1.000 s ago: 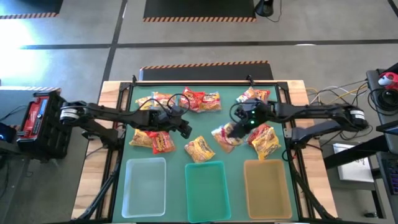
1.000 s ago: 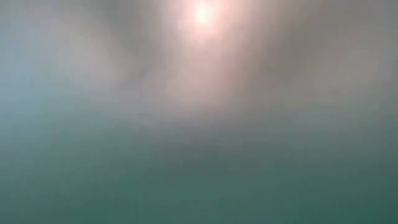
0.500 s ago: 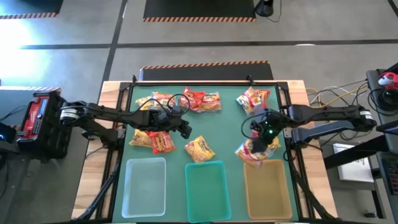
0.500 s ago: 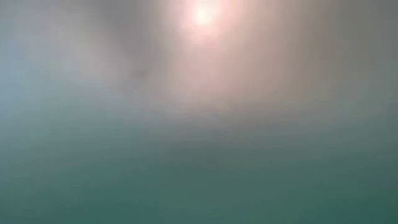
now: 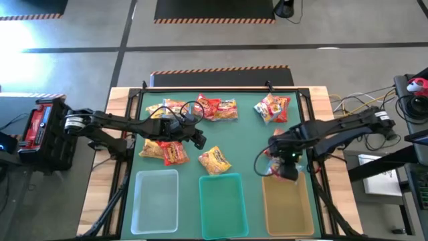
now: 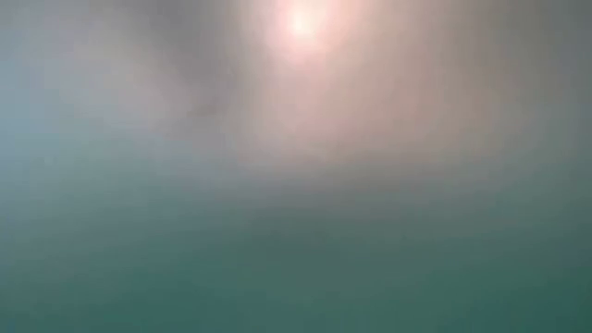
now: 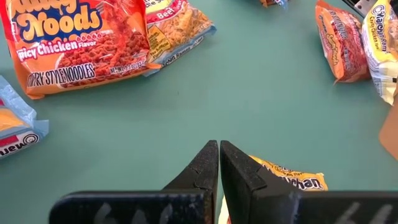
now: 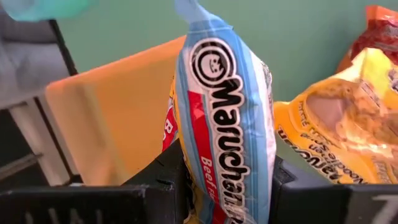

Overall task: Sort Maruchan noodles
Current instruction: Put the blue noodle pack into the yellow bin

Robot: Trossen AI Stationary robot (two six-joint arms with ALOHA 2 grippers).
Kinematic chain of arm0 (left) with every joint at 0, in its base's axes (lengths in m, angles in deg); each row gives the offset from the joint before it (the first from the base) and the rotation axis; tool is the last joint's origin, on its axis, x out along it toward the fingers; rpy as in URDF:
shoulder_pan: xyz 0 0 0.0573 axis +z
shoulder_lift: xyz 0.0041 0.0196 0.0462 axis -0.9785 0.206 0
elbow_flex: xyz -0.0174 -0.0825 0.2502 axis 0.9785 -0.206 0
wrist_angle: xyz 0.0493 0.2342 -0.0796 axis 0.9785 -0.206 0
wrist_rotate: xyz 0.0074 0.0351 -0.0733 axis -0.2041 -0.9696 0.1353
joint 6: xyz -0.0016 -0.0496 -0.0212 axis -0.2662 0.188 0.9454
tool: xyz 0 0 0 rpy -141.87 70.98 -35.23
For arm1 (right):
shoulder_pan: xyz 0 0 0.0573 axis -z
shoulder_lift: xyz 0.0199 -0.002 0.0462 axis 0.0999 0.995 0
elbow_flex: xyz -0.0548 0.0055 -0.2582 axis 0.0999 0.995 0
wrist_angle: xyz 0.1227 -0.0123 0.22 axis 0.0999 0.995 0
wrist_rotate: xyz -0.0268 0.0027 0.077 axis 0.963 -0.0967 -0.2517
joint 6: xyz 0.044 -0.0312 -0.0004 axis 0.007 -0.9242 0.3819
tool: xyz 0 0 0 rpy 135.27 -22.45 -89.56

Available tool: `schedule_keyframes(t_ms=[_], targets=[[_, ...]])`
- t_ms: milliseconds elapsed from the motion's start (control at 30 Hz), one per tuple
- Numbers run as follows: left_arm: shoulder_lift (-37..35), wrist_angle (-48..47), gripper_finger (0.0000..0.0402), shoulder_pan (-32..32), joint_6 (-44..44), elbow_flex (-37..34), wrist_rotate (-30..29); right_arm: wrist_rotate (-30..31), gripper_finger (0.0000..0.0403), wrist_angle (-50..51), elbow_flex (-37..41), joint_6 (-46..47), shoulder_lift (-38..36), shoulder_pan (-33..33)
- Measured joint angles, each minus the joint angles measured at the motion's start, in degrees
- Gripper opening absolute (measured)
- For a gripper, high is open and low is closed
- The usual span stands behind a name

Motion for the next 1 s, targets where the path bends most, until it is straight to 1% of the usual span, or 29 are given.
schedule_keyframes(t_ms=[167, 333, 433, 533, 667, 800, 1000], targets=[[0.0, 0.0, 0.0000, 0.0, 0.0, 0.0, 0.0, 0.1, 0.0104, 0.0, -0.7, -4.7, 4.5, -1.6], [0.0, -0.4, 0.0000, 0.0, 0.5, 0.0, 0.0, 0.1, 0.0104, 0.4, -0.5, -6.8, 8.0, -3.7], [0.1, -0.8, 0.0000, 0.0, 0.5, 0.0, -0.1, 1.9, 0.0104, 0.4, -0.5, -8.0, 9.4, -5.0], [0.1, -0.8, 0.0000, 0.1, 0.6, 0.0, -0.1, 3.8, 0.0104, 0.4, -0.5, -8.3, 10.1, -5.8], [0.1, -0.8, 0.0000, 0.1, 0.6, 0.0, -1.5, 4.6, 0.0104, 0.4, -0.4, -7.5, 10.1, -5.8], [0.1, -1.0, 0.0000, 0.4, 0.6, 0.0, -1.6, 4.4, 0.0104, 0.3, -0.3, -4.4, 10.1, -5.8], [0.1, -1.0, 0.0000, 0.5, 0.9, 0.0, -1.6, 4.9, 0.0104, 0.0, -0.2, -4.3, 10.1, -5.7]])
